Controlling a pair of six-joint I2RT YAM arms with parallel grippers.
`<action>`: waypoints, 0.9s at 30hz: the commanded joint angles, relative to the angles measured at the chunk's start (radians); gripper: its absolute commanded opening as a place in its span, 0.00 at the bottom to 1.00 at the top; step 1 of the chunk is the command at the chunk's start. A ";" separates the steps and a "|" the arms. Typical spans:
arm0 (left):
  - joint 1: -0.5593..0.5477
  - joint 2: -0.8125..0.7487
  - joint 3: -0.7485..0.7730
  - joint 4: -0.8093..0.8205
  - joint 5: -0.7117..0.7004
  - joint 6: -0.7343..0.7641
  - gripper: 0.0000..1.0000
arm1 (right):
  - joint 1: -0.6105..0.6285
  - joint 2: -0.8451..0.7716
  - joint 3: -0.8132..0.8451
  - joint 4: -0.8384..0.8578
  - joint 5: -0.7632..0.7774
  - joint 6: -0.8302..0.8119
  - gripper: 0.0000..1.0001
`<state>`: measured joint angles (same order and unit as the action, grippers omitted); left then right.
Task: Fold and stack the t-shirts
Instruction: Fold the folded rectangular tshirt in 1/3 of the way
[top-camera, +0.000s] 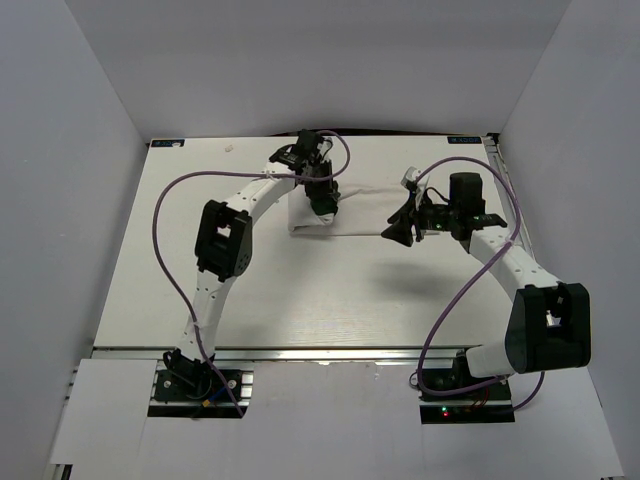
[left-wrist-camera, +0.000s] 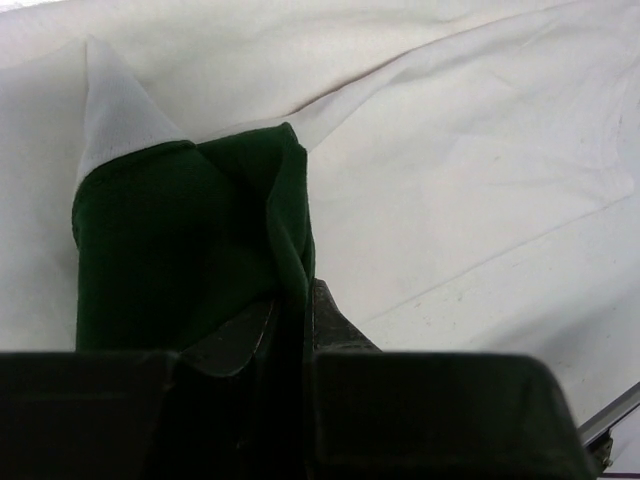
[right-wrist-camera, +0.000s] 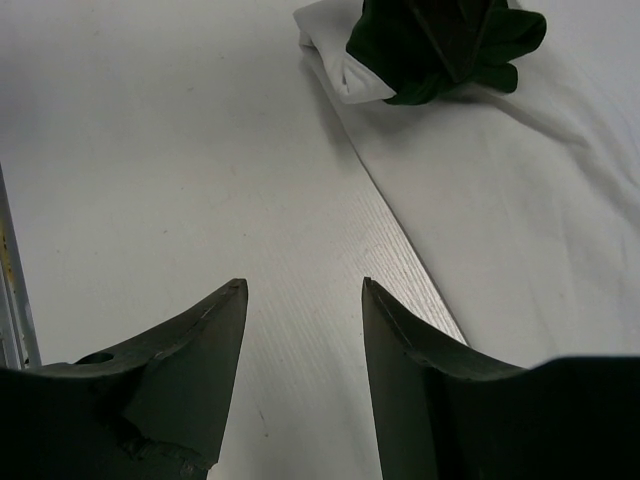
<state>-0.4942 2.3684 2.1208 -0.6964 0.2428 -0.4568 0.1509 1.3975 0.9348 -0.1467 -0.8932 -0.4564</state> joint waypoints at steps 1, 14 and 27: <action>-0.014 0.026 0.024 0.029 0.021 -0.042 0.00 | -0.004 -0.034 -0.007 0.024 -0.021 -0.008 0.56; -0.020 -0.049 0.174 0.061 0.079 -0.112 0.98 | -0.007 -0.052 0.001 -0.034 -0.021 -0.048 0.56; -0.008 -0.251 0.081 0.109 0.069 -0.054 0.98 | 0.025 0.040 0.113 -0.051 -0.046 -0.048 0.56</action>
<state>-0.5121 2.2536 2.2562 -0.5991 0.3698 -0.5640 0.1581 1.4120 0.9771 -0.2005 -0.9043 -0.5045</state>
